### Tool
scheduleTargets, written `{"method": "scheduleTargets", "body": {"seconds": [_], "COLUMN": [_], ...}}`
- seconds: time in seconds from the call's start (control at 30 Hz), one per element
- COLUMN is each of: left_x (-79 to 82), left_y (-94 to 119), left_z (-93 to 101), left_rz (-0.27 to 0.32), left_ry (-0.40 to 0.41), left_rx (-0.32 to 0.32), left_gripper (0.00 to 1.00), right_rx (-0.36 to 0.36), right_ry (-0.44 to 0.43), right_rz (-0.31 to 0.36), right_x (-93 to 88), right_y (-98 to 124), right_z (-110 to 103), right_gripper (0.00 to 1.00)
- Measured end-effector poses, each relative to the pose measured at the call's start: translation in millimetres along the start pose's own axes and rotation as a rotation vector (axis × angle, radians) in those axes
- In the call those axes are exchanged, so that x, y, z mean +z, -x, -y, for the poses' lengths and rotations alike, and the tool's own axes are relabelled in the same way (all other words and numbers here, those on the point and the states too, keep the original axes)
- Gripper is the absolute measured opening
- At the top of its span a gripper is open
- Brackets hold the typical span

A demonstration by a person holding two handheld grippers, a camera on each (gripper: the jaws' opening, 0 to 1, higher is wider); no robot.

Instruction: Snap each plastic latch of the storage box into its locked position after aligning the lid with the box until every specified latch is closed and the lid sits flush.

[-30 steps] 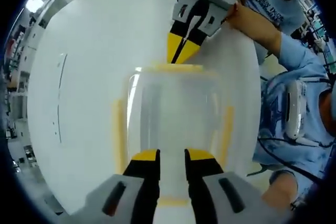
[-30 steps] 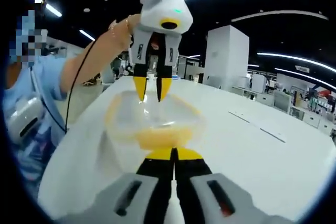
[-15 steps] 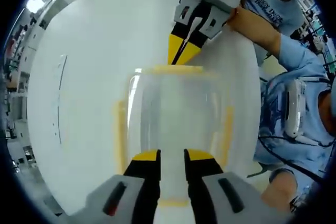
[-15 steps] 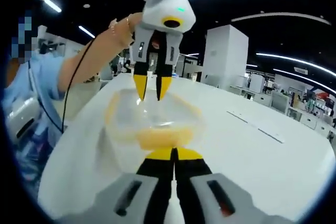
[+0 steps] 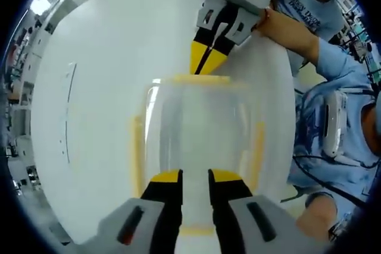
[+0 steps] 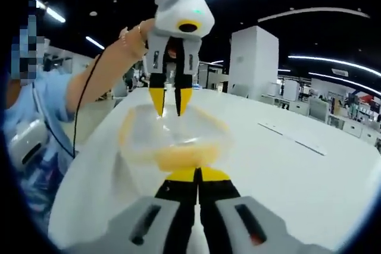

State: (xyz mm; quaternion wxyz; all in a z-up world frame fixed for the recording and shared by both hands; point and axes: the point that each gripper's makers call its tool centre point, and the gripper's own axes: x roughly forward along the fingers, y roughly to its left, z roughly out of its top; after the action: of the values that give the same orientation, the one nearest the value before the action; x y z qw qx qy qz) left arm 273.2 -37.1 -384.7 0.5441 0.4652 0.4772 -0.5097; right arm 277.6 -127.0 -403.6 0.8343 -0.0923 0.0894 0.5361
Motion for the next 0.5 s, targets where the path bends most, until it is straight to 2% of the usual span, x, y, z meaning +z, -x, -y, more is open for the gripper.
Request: {"method": "scheduleTargets", "body": {"seconds": [0.5], "left_x": [1.0], "left_y": [-0.7], "left_z": [-1.4], "left_rz": [0.018], "left_ry": [0.017], "left_rx": [0.004], "left_gripper": [0.16], "right_rx": [0.006], "right_ry": [-0.022], "right_rz": [0.008], "right_x": [-0.5], "right_y": [-1.7], "right_z": [-2.5], "right_gripper": [0.0]}}
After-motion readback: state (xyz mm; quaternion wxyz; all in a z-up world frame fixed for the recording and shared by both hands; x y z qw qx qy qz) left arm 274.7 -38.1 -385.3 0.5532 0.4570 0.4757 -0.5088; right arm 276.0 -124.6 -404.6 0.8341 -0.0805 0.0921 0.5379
